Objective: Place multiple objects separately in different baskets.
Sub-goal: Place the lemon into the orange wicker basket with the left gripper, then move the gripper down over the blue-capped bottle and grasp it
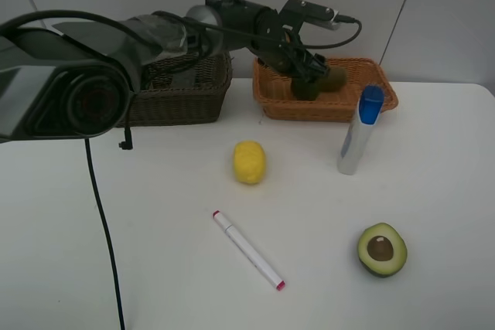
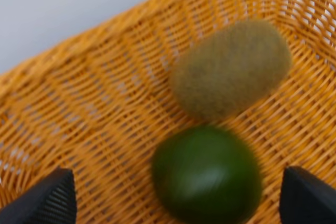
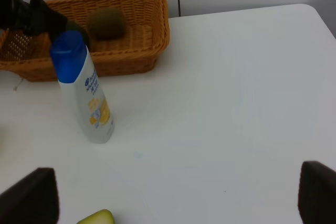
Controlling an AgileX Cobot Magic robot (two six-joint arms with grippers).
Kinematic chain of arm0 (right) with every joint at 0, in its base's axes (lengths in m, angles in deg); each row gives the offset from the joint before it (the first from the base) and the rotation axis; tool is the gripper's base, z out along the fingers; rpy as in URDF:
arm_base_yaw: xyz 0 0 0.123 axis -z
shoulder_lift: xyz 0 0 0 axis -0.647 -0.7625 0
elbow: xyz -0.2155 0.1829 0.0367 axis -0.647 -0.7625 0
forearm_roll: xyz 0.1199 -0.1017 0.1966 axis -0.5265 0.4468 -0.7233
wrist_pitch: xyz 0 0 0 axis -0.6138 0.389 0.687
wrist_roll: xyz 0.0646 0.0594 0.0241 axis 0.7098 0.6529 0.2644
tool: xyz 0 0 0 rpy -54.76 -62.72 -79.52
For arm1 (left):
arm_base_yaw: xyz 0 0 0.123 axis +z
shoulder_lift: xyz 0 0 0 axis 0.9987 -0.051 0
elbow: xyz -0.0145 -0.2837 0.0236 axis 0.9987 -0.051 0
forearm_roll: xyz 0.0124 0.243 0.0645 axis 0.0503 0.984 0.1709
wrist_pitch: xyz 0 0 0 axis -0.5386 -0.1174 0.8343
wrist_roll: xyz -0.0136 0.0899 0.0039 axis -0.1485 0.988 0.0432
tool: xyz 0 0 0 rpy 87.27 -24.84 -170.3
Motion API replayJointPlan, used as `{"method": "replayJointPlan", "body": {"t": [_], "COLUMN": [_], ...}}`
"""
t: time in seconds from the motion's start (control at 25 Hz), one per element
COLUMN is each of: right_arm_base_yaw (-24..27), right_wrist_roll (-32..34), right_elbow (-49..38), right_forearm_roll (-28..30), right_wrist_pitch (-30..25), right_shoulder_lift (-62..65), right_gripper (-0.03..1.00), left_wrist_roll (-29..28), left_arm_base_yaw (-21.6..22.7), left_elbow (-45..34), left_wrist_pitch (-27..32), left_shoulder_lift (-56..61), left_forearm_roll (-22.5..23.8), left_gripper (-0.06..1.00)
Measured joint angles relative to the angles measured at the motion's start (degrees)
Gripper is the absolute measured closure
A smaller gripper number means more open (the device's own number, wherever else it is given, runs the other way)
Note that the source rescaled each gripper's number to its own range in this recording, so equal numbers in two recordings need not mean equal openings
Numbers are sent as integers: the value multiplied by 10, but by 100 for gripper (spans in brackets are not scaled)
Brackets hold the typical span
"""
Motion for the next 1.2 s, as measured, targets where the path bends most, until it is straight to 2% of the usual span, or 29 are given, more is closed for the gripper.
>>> {"method": "replayJointPlan", "body": {"t": [0.12,0.28,0.56,0.68,0.84,0.96,1.12,1.2], "right_arm_base_yaw": [0,0,0,0,0,0,0,0], "right_wrist_roll": [0,0,0,0,0,0,0,0], "right_elbow": [0,0,0,0,0,0,0,0], "right_forearm_roll": [0,0,0,0,0,0,0,0], "right_wrist_pitch": [0,0,0,0,0,0,0,0], "right_shoulder_lift": [0,0,0,0,0,0,0,0], "right_gripper": [-3,-3,-3,-3,-3,-3,-3,-3], "left_wrist_roll": [0,-18,-110,-131,-132,-104,-90,-90], "left_arm_base_yaw": [5,12,31,49,78,94,129,165], "left_elbow": [3,3,6,6,-5,-28,-121,-187], "left_wrist_pitch": [10,92,351,455,475,475,475,475], "left_shoulder_lift": [7,47,146,159,169,191,272,325], "left_forearm_roll": [0,0,0,1,1,13,50,59], "left_gripper": [-5,-5,-5,-5,-5,-5,-5,-5]}}
